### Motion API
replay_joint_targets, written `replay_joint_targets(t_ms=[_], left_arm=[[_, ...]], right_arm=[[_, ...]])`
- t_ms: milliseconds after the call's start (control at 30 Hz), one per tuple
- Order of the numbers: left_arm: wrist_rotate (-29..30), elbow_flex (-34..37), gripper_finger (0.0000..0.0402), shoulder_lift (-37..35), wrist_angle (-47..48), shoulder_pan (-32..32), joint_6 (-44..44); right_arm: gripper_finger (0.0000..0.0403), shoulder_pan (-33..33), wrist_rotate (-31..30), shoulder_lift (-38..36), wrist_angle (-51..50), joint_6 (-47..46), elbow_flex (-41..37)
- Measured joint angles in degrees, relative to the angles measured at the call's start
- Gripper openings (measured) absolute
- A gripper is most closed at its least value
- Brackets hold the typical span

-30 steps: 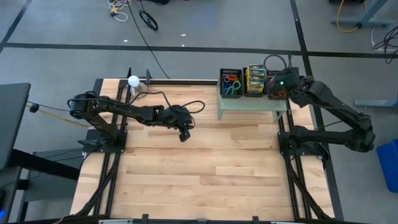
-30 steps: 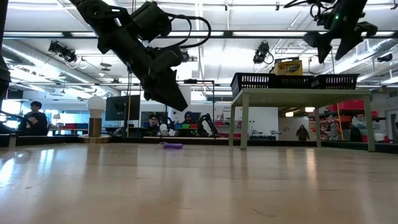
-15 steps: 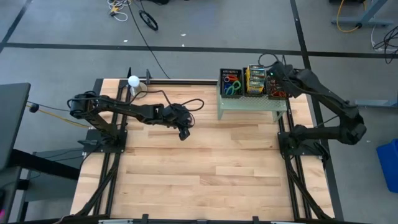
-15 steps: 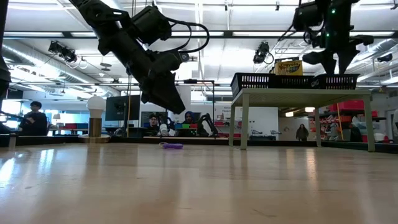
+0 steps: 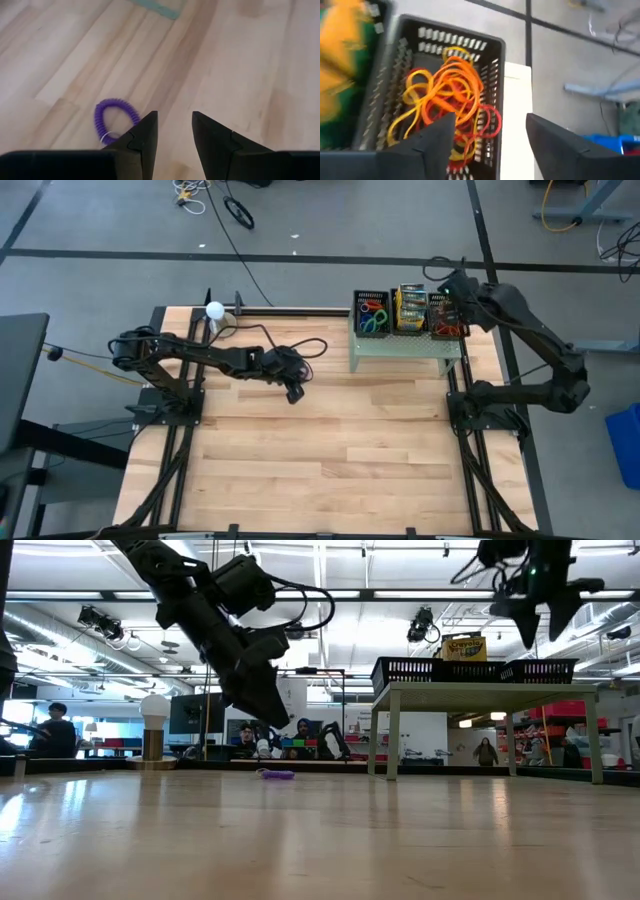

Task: Pick & Place Office Desk Supplies
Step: Put the purple spring keychain into the left black basket on the shelf

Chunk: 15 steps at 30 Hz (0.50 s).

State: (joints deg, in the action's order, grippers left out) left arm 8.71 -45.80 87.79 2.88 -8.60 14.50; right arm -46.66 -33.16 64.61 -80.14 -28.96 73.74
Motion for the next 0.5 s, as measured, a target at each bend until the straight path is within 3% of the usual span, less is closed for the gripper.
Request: replay_joint_targets(t_ms=[167,400,500], left_arm=[[0.88,0.0,0.0129,0.02,1.75,-1.7,1.22],[0.56,-0.05,0.0128,1.73,3.11,-6.49,1.92],[-1.43,-0.04,0.0128,4.05,3.02,-8.41,2.51]], right_arm=[[0.0166,9.57,-0.31,-5.67,-0.87,0.57,-1.66],[0.002,30.54,-0.75,-13.63,-0.26,-6.84,-9.66],[0.0011,41.13,-1.42,-15.34,1.64,-12.34,-14.09]])
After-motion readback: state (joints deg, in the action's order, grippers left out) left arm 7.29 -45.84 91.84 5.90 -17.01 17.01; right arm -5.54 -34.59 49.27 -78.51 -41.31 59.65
